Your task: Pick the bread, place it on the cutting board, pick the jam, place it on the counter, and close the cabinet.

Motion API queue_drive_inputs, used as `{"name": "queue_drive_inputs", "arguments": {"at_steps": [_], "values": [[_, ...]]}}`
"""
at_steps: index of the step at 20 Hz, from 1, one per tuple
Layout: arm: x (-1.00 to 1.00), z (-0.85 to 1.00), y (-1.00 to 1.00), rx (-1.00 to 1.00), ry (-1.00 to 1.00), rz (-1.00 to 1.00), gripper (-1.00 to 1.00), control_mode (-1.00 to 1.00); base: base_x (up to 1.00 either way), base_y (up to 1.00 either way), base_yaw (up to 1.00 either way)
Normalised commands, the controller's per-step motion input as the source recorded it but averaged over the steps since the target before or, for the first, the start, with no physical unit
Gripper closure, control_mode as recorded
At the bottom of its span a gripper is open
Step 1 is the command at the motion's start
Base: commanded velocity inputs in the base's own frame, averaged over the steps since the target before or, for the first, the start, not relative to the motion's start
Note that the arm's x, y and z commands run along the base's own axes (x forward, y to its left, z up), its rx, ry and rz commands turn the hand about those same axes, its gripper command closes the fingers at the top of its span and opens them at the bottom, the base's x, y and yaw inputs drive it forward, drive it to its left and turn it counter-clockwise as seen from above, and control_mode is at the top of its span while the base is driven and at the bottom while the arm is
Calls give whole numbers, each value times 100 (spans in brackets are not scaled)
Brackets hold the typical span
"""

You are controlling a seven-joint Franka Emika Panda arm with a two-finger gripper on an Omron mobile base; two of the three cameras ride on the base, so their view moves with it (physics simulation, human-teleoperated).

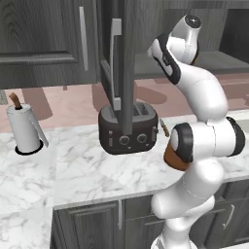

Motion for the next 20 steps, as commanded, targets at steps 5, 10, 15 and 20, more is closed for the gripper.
{"name": "queue_drive_inputs", "arguments": {"at_steps": [5, 10, 15, 20], "values": [[-26, 0, -1, 0, 0, 0, 100, -100, 0, 0, 0], [-32, 0, -4, 0, 0, 0, 100, -100, 0, 0, 0], [-41, 0, -6, 0, 0, 0, 100, -100, 0, 0, 0], [-44, 0, -1, 0, 0, 0, 100, -100, 0, 0, 0]]}}
